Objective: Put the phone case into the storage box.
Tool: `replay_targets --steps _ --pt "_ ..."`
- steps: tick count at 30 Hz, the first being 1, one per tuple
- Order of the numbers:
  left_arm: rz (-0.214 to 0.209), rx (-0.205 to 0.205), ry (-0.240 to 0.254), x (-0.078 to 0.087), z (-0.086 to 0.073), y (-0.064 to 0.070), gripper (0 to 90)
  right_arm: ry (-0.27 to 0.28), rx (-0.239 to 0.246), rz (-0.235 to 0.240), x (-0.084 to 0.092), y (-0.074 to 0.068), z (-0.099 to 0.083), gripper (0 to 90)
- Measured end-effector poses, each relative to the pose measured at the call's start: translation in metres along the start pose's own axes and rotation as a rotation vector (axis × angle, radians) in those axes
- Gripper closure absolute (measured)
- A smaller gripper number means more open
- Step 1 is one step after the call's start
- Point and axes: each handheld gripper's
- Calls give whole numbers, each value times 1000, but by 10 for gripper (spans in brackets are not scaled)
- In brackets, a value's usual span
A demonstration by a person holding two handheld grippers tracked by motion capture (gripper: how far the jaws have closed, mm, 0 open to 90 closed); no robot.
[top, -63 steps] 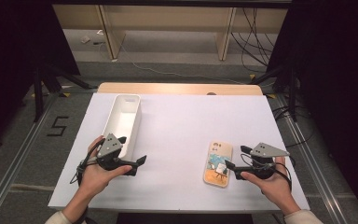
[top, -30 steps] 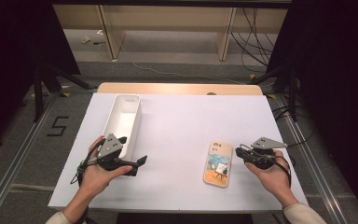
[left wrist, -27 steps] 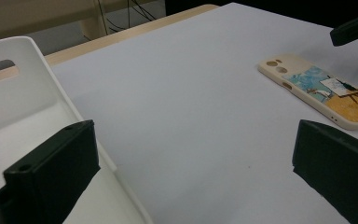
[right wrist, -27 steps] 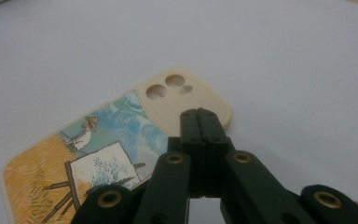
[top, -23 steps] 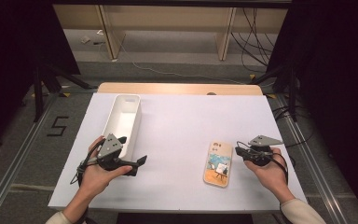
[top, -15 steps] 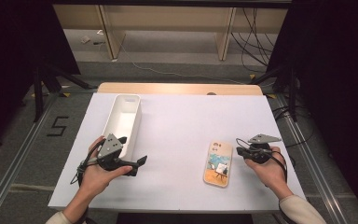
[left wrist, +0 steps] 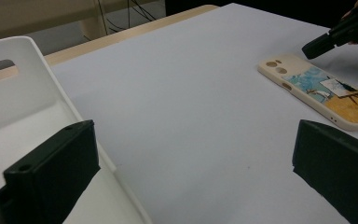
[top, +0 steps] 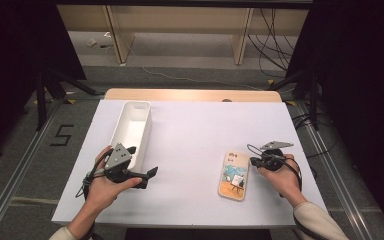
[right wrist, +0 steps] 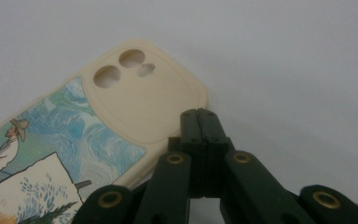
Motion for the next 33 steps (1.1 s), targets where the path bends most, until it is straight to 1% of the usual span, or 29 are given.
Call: replay_targets --steps 2,3,4,6,9,15,16,21,25,27,29,31,32,33 --pt "0 -5 -1 0 0 0 0 -1 4 2 -2 0 0 900" --pt "-2 -2 0 0 0 0 0 -14 -4 -1 -5 -1 2 900" --pt "-1 -2 1 0 0 0 0 -14 -4 -1 -5 -1 2 900" --pt "-1 -5 0 0 0 0 0 -21 -11 -13 -9 -1 3 900" --pt "-2 0 1 1 0 0 0 -22 -19 -13 -11 0 5 900" --pt "-1 -4 0 0 0 0 0 -22 -34 -16 -20 -1 12 900" --pt "-1 -4 0 0 0 0 0 -19 -27 -16 -22 0 13 900" --pt "-2 -5 -2 0 -1 0 0 -10 -30 -12 -30 -3 21 900" --pt "-2 -6 -1 0 0 0 0 -5 -22 -8 -34 -5 25 900" --pt "-2 -6 -1 0 0 0 0 3 1 -4 -39 -7 29 900" --pt "-2 -5 -2 0 0 0 0 11 10 3 -42 -8 32 900" --pt "-1 -6 -1 0 0 0 0 11 9 5 -42 -9 34 900" --pt "-1 -6 -1 0 0 0 0 19 27 7 -45 -11 37 900" --pt "-2 -5 -2 0 -1 0 0 19 27 7 -45 -11 37 900"
Point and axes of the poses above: each handheld gripper's, and its own axes: x roughly backward along the jaws, z roughly out of its top, y roughly to its right, and after that the axes turned 1 degree about x, right-handed
